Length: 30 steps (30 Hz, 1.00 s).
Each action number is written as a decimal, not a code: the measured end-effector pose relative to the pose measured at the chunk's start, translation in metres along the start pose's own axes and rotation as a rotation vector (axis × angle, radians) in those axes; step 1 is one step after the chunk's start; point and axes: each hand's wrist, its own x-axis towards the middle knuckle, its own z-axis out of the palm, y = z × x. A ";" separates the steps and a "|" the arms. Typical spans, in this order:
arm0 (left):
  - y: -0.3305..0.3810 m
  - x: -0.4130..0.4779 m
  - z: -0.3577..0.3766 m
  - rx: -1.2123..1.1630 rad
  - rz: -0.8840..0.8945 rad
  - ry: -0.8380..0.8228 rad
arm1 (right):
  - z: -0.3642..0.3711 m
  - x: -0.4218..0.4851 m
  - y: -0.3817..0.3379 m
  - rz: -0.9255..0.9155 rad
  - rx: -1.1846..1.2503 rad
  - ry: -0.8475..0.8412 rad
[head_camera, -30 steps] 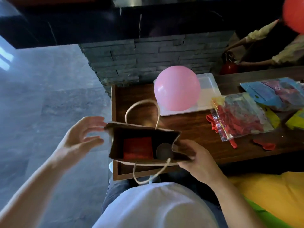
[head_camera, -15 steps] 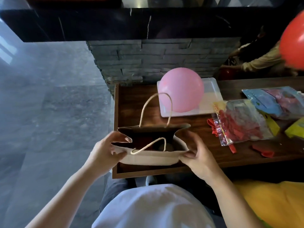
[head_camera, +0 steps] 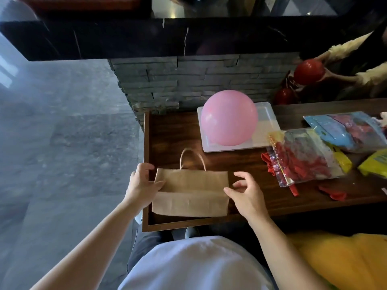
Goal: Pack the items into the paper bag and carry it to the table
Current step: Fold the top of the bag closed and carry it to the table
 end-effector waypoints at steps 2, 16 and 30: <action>-0.005 -0.002 0.002 0.190 0.157 -0.020 | 0.004 -0.002 0.002 -0.194 -0.173 0.008; -0.013 0.006 0.010 0.334 0.585 -0.201 | 0.052 0.002 -0.018 -0.667 -0.530 -0.183; -0.041 0.027 -0.001 -0.156 0.138 -0.200 | 0.015 0.024 0.028 -0.131 -0.092 -0.196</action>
